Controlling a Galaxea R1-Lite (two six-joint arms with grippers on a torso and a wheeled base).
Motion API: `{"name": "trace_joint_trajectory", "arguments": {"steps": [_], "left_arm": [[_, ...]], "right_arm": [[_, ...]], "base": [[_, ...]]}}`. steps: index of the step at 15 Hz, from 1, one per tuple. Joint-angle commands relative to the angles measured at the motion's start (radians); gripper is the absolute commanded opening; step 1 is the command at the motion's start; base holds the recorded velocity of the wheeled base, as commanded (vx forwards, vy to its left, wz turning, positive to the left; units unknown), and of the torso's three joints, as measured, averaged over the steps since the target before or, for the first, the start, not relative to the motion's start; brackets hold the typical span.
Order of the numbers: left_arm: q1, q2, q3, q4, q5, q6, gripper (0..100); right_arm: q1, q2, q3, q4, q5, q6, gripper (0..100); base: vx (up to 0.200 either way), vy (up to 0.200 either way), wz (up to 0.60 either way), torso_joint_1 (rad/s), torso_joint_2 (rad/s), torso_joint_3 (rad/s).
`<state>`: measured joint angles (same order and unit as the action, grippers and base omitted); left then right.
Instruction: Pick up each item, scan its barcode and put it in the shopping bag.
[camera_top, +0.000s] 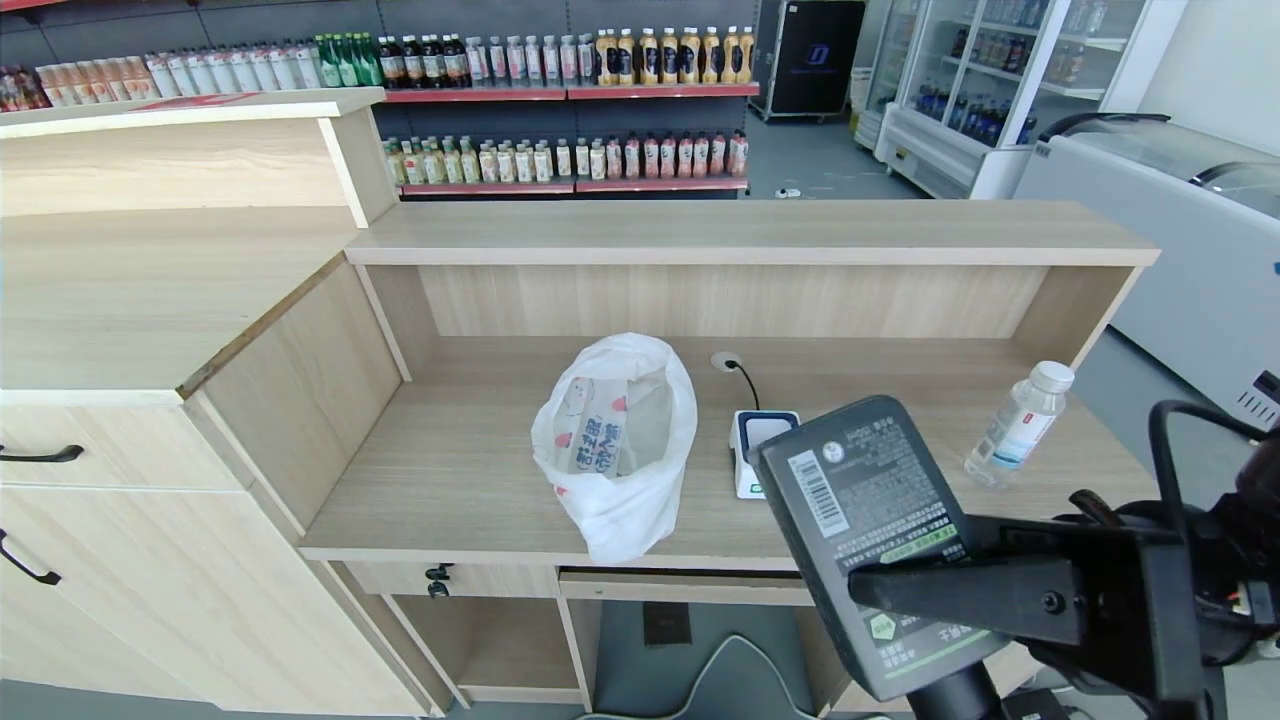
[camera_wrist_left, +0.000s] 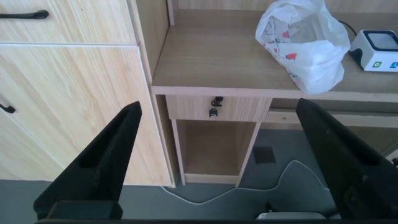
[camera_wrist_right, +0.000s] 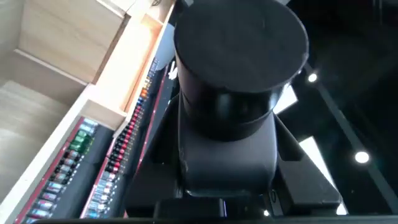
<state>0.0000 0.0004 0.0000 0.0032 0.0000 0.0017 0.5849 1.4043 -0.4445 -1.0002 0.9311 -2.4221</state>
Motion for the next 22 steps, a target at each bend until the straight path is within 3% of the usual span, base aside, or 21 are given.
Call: {"name": "trace_joint_trajectory", "arguments": {"steps": [1, 7, 13, 22], "left_arm": [[0.0, 0.0, 0.0, 0.0, 0.0, 0.0, 100], [0.0, 0.0, 0.0, 0.0, 0.0, 0.0, 100], [0.0, 0.0, 0.0, 0.0, 0.0, 0.0, 100], [0.0, 0.0, 0.0, 0.0, 0.0, 0.0, 100]], "right_arm": [[0.026, -0.016, 0.0, -0.001, 0.002, -0.008, 0], [0.09, -0.033, -0.011, 0.006, 0.003, -0.012, 0], [0.078, -0.071, 0.0, 0.141, 0.051, -0.072, 0], [0.05, -0.082, 0.003, 0.215, 0.072, -0.127, 0]], "base": [[0.0, 0.0, 0.0, 0.0, 0.0, 0.0], [0.0, 0.0, 0.0, 0.0, 0.0, 0.0], [0.0, 0.0, 0.0, 0.0, 0.0, 0.0], [0.0, 0.0, 0.0, 0.0, 0.0, 0.0]]}}
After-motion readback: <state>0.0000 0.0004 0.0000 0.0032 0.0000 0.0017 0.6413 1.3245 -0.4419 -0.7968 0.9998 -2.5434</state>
